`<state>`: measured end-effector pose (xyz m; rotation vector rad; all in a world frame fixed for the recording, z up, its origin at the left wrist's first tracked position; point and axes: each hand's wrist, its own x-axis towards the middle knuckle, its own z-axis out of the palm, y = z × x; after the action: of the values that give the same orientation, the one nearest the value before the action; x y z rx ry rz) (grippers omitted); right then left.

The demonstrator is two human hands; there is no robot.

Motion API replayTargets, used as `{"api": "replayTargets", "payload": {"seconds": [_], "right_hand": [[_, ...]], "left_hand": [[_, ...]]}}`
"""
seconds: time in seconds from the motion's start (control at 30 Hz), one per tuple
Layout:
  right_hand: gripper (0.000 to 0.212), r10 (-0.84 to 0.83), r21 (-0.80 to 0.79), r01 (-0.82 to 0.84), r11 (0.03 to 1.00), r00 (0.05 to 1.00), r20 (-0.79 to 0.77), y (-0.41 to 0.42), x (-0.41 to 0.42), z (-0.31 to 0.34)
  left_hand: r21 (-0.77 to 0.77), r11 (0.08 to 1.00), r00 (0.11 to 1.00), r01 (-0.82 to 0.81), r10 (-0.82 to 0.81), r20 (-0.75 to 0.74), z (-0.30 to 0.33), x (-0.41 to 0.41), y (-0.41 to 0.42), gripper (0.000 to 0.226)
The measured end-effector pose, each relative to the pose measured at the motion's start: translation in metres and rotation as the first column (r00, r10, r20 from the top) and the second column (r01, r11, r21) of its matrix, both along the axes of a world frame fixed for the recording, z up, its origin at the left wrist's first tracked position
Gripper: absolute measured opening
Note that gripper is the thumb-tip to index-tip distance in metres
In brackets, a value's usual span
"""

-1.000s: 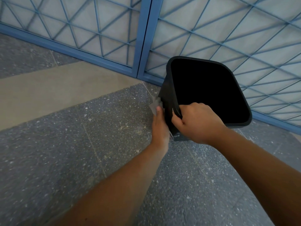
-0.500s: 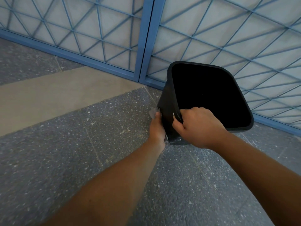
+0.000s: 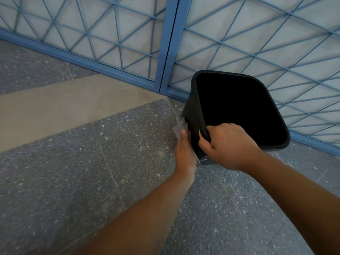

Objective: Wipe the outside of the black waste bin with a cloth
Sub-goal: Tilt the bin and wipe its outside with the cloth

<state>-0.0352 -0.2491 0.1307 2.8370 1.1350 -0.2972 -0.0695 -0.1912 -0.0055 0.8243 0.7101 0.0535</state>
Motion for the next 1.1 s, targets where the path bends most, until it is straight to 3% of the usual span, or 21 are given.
{"api": "replayTargets", "payload": {"seconds": [0.17,0.3,0.5,0.67,0.77,0.83,1.0,1.1], "right_hand": [[0.040,0.017,0.002,-0.017,1.000,1.000,0.010,-0.002,0.000,-0.001],[0.041,0.016,0.015,-0.016,1.000,1.000,-0.017,-0.002,0.002,0.000],[0.038,-0.001,0.028,0.002,1.000,1.000,-0.017,-0.002,0.003,-0.001],[0.035,0.027,0.045,-0.026,0.999,0.999,-0.031,-0.002,0.004,-0.002],[0.036,0.040,0.046,-0.037,0.998,0.998,-0.048,-0.003,0.005,-0.001],[0.037,0.043,0.049,-0.041,0.998,0.998,-0.055,-0.005,0.006,-0.001],[0.037,0.026,0.048,-0.024,0.999,0.999,-0.042,-0.006,0.004,-0.001],[0.037,0.013,0.042,-0.011,0.999,0.999,-0.041,-0.004,0.002,0.001]], "left_hand": [[-0.016,0.998,0.991,0.053,-0.055,-0.124,-0.026,0.017,0.022,0.060],[-0.083,0.993,0.991,0.078,-0.087,-0.106,-0.027,0.054,0.048,0.063],[-0.069,0.997,0.995,0.039,-0.033,0.089,0.005,0.070,0.055,0.061],[0.061,0.998,0.965,-0.014,-0.002,0.262,0.039,0.030,0.031,0.053],[0.160,0.987,0.915,-0.032,-0.036,0.402,0.030,0.005,0.011,0.057],[0.122,0.992,0.892,-0.025,-0.033,0.451,0.016,0.000,-0.001,0.061],[0.211,0.977,0.957,-0.012,-0.050,0.287,-0.020,0.019,0.010,0.060],[0.109,0.991,0.995,0.074,-0.081,0.060,-0.031,0.040,0.032,0.060]]}}
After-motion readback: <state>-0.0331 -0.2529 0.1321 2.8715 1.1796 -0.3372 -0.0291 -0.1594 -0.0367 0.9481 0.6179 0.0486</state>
